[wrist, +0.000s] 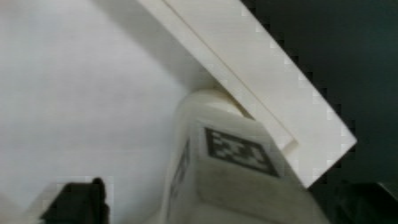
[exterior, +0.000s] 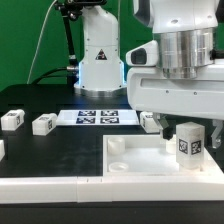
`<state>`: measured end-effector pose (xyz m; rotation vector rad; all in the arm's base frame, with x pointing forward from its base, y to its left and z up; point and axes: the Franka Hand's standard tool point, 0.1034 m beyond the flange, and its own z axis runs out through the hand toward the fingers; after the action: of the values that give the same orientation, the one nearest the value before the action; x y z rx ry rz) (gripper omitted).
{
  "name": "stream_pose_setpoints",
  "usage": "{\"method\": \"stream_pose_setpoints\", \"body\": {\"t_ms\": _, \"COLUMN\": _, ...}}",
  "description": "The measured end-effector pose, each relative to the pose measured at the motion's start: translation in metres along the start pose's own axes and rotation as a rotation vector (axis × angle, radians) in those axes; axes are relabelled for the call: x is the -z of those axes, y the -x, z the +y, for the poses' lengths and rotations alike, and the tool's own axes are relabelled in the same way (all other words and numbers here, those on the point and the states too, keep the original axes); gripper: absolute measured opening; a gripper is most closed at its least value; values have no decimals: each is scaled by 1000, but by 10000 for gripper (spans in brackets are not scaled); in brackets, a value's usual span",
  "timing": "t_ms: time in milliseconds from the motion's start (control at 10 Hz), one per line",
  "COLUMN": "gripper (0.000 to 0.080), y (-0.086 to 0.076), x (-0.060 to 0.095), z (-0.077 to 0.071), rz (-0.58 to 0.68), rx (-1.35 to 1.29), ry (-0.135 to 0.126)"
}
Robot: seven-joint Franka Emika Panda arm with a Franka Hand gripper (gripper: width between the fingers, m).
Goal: Assemble one leg
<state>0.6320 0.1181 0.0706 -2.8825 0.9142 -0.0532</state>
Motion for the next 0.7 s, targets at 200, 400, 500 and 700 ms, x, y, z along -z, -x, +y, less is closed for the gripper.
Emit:
{"method": "stream_pose_setpoints", "body": {"t_ms": 200, "gripper": 648, "y": -3, "x": 2, "z": -1, "rz": 4, "rx": 246, "ry": -2}}
{"method": "stream_pose_setpoints", "body": {"t_ms": 400, "gripper": 648, "y": 1, "x": 2, "z": -4, "rz": 4, "rx": 410, "ry": -2}}
{"method": "stream_pose_setpoints", "body": {"t_ms": 500, "gripper": 648, "y": 0, "x": 2, "z": -4, "rz": 4, "rx": 546, "ry": -1}}
{"method": "stream_pose_setpoints", "body": {"t_ms": 700, "gripper": 648, "y": -1, "x": 2, "z": -4, "rz": 6, "rx": 663, "ry": 0}}
